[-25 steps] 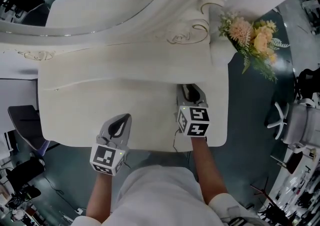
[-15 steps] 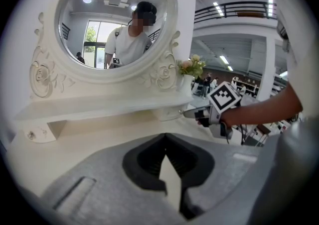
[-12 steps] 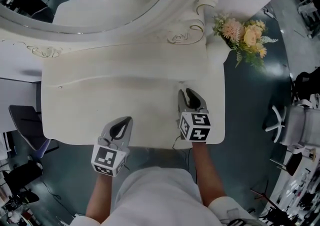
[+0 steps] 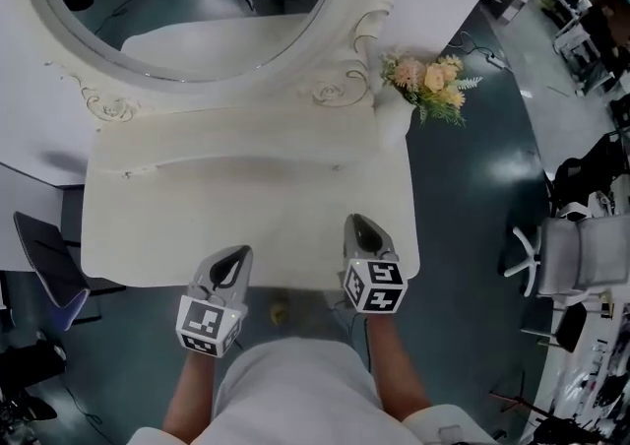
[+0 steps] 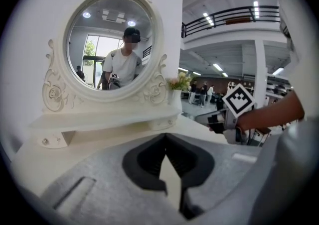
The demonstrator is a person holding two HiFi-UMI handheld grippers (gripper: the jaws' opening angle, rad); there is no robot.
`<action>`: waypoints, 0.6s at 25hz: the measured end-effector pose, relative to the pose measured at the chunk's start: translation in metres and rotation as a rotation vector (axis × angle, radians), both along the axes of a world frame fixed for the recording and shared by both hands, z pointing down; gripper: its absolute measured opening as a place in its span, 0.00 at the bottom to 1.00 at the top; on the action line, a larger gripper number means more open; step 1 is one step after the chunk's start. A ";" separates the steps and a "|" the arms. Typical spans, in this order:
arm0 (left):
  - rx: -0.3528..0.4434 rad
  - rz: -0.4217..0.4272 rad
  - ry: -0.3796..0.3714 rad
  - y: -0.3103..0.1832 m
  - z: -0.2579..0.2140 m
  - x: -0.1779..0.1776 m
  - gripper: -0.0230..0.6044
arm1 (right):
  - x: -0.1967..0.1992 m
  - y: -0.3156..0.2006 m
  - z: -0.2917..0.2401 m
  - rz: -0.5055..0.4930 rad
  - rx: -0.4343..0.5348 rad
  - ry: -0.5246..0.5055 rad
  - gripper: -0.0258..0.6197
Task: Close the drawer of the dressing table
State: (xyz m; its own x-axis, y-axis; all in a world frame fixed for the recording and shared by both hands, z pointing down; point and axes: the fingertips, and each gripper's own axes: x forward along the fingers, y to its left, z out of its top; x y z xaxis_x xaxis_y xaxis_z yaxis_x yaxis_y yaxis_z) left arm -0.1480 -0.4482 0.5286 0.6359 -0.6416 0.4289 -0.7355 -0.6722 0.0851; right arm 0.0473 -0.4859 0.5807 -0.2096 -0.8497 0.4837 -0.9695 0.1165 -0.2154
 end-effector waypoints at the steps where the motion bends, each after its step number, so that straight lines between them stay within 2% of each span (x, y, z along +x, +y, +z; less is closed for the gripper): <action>1: 0.010 0.002 0.003 0.004 -0.003 -0.001 0.03 | 0.000 0.007 -0.004 0.008 0.011 0.007 0.07; 9: 0.081 -0.028 0.019 0.053 -0.037 -0.028 0.03 | -0.016 0.074 -0.041 -0.008 0.057 0.044 0.04; 15: 0.129 -0.089 0.033 0.069 -0.060 -0.073 0.03 | -0.040 0.103 -0.071 -0.023 0.105 0.053 0.04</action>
State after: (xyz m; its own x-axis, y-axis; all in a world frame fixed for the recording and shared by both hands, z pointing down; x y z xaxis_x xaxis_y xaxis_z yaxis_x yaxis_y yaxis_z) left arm -0.2211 -0.3792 0.4685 0.5863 -0.7447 0.3188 -0.7911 -0.6110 0.0275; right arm 0.0070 -0.3832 0.5097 -0.2066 -0.8914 0.4035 -0.9760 0.1585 -0.1495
